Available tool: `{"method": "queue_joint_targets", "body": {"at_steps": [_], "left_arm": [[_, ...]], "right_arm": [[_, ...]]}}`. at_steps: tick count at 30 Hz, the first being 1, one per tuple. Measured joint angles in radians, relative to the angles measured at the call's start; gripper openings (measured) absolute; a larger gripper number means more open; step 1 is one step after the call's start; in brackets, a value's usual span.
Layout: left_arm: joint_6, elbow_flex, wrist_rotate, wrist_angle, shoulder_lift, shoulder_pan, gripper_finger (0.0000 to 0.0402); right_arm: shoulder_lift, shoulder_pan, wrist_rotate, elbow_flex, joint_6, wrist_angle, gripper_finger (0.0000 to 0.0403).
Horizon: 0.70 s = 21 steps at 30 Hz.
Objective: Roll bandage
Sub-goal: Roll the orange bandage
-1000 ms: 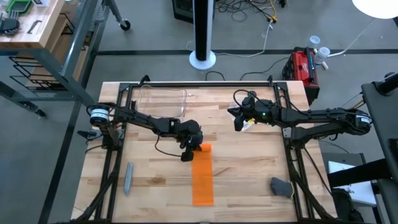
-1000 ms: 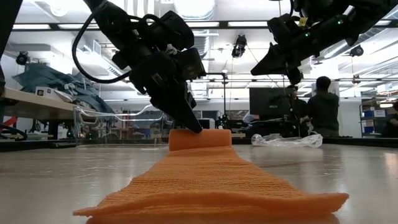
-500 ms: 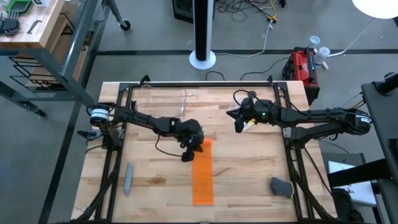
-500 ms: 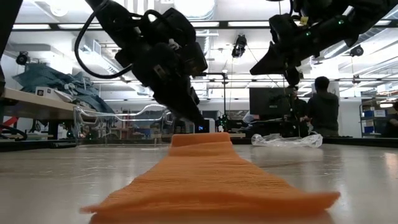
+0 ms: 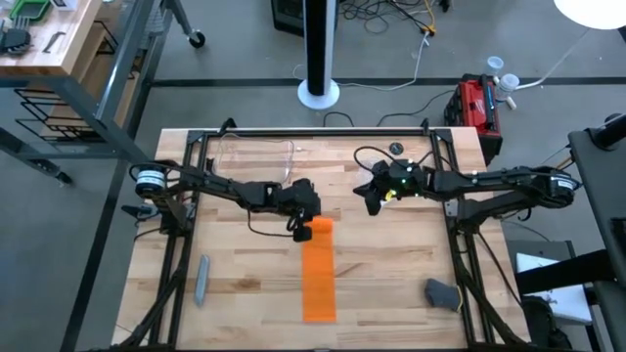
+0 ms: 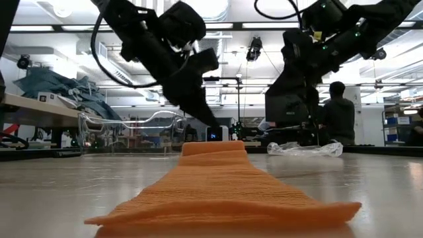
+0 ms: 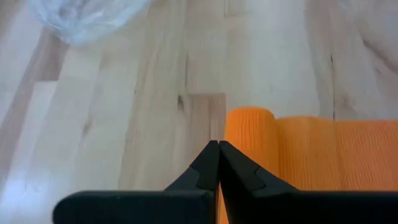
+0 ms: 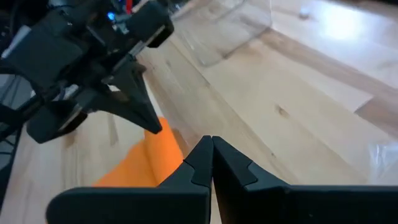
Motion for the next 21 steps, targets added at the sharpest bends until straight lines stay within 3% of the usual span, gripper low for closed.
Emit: {"method": "queue_joint_targets", "body": {"at_steps": [21], "left_arm": [[0.011,-0.009,0.152,-0.011,0.023,0.002,0.0000]], "right_arm": [[0.024,-0.002,0.000,0.020,-0.015,0.005,0.0000]]}}
